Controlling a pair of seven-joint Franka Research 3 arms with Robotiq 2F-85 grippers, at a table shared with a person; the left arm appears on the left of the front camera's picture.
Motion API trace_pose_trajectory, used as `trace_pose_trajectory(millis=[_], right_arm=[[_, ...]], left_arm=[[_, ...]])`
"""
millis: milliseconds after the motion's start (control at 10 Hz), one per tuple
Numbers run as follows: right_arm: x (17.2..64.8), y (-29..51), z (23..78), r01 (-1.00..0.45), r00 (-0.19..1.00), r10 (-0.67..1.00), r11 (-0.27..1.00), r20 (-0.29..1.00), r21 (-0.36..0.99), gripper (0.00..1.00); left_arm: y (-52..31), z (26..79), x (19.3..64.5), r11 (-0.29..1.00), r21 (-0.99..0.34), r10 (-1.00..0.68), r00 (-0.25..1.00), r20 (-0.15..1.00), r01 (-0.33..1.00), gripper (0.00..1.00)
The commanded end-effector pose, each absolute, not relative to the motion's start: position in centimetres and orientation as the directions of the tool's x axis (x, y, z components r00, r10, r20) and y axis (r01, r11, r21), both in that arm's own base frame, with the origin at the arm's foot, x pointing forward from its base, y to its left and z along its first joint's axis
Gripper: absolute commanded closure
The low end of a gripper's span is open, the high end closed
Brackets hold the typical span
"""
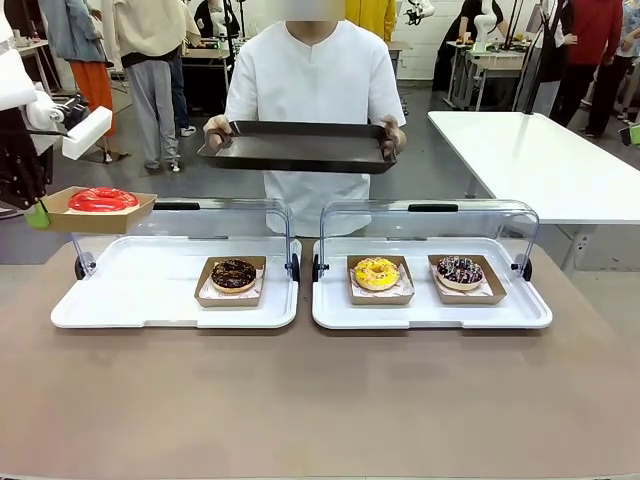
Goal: Provide the desired donut to the person.
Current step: Place the picked Paper togo box onto the Handle tray extended by the person.
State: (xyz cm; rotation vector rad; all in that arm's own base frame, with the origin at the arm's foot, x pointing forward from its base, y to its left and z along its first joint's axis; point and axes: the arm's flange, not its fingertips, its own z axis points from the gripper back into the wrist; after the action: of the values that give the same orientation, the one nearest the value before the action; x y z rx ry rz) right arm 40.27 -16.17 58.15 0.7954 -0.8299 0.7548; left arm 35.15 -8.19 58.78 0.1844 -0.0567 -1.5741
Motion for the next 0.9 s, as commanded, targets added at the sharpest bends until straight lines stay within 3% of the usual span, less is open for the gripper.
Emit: trace_pose_trajectory(millis=[0, 800], right_arm=[[40.19, -16.12, 58.08, -0.820, 0.465, 0.257, 0.486, 0.847, 0.302, 0.00], [40.19, -16.12, 58.08, -0.820, 0.465, 0.257, 0.486, 0.847, 0.302, 0.00]], left_arm=[[-8.20, 59.03, 35.00, -0.008, 0.160, -0.996, 0.007, -0.092, 0.987, 1.00], [-8.20, 59.03, 35.00, -0.008, 0.160, -0.996, 0.007, -0.092, 0.987, 1.00]])
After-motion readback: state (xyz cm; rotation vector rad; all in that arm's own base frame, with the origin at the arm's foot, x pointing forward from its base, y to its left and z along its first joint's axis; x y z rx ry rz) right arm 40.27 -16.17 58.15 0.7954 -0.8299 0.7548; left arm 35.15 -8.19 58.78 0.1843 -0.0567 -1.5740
